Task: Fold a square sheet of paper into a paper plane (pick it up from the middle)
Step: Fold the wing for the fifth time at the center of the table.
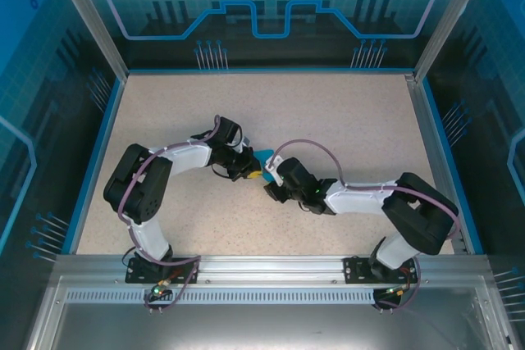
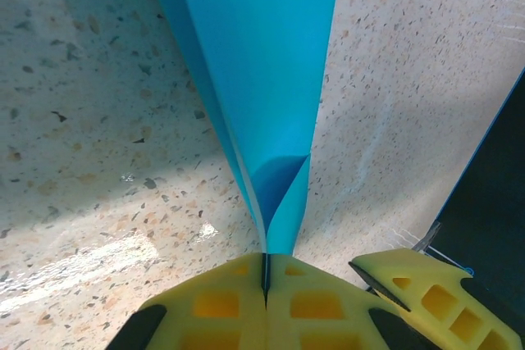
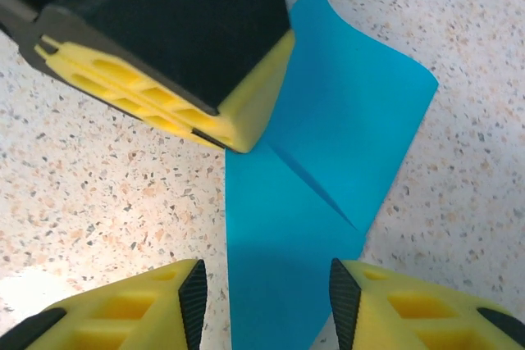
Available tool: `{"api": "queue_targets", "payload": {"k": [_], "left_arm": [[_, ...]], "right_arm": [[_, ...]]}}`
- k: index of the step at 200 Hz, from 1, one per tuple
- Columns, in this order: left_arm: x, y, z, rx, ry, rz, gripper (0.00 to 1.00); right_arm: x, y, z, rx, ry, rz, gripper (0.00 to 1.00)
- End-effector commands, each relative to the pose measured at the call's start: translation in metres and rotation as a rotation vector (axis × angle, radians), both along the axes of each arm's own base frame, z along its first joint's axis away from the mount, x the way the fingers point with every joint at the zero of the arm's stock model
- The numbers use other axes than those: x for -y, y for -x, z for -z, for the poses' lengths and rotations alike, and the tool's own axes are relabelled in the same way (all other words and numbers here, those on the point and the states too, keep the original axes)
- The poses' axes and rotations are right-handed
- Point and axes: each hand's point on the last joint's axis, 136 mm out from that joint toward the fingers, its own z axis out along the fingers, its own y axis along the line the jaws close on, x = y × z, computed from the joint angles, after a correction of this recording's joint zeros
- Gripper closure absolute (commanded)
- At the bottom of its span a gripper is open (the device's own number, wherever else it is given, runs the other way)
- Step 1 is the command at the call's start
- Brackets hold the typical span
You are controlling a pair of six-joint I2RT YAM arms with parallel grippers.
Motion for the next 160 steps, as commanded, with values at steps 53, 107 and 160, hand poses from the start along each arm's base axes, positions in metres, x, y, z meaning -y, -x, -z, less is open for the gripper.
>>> {"api": "queue_targets", "payload": {"k": [53,107,160], "left_arm": [[0.002,0.000,-0.018,0.032,0.002,0.018,0.95],[0.000,-0.001,-0.020,0.035,-0.009,0.010,0.95],[-0.001,-0.008,-0.034,0.076,-0.032,0.022,0.81]], "right_arm": [[-0.016,-0.014,0.019,0.174,0.106,-0.048,0.53],[-0.011,-0.016,0.019,0.150,0.061,0.027,0.67],[-0.006,-0.016,0.015,0.127,0.012,0.037,0.81]]}}
